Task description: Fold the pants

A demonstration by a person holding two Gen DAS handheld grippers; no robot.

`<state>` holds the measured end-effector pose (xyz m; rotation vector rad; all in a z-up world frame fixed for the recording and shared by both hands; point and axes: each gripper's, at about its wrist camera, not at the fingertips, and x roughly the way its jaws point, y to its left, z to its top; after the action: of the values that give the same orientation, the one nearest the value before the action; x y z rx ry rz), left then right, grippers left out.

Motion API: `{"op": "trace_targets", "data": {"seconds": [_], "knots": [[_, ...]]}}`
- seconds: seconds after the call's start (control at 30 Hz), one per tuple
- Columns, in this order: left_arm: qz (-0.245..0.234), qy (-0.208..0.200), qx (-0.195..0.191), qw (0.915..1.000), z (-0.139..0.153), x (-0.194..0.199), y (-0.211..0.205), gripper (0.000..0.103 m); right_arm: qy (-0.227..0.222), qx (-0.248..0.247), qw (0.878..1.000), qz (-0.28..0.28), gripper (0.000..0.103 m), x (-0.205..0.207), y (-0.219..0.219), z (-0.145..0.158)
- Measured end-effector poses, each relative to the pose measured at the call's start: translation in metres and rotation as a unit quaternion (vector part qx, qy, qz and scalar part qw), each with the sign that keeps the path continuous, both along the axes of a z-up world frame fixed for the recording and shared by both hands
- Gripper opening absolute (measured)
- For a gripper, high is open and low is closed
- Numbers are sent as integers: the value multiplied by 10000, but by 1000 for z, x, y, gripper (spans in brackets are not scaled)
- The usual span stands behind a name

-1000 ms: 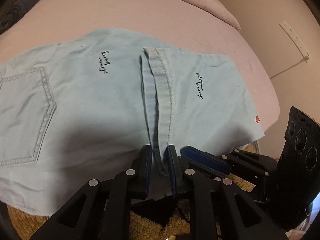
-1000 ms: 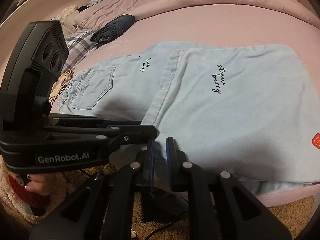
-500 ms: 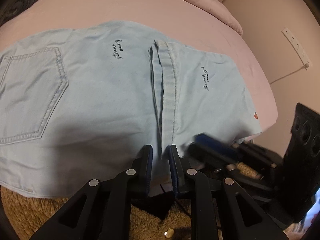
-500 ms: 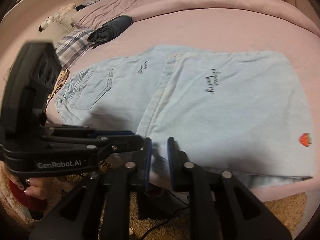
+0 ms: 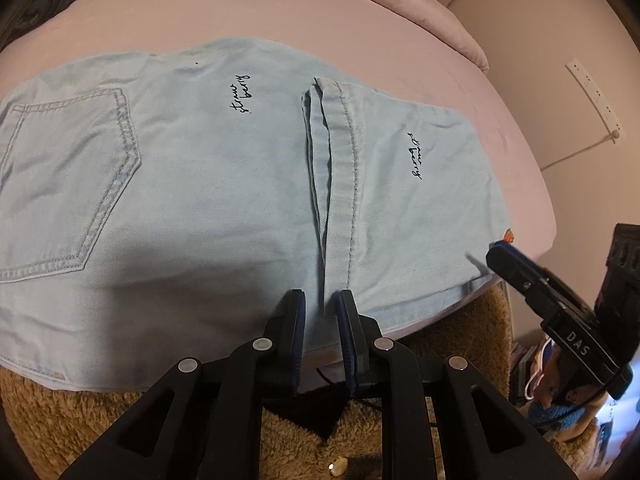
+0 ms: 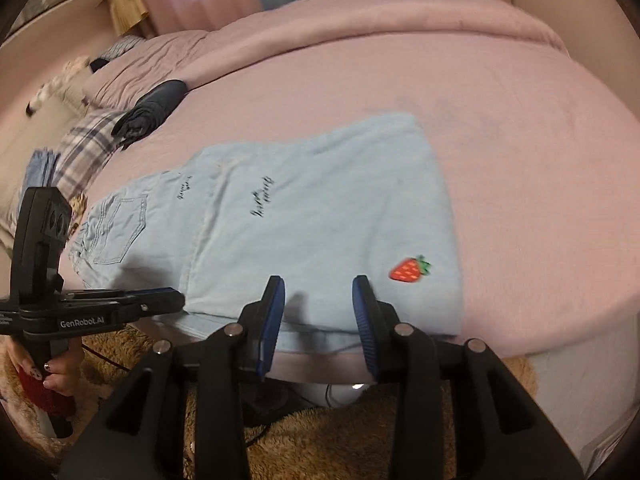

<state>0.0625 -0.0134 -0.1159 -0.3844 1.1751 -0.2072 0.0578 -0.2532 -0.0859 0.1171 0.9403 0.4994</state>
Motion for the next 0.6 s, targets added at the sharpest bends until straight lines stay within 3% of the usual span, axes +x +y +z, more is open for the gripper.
{"op": "trace_targets", "data": {"seconds": [0.17,0.4,0.6], "knots": [[35,102,-119,9999,9,7,1,20,147,-26,9999,8,35,2,-2,-20],[-75,-587,-118,9982,44,17,-13,20,129,-84,9999,62,35,3,-4,-20],[-365,-311,50,9988,18,26,-44,20,115,-127,9998,39,35,4,3,-19]]}}
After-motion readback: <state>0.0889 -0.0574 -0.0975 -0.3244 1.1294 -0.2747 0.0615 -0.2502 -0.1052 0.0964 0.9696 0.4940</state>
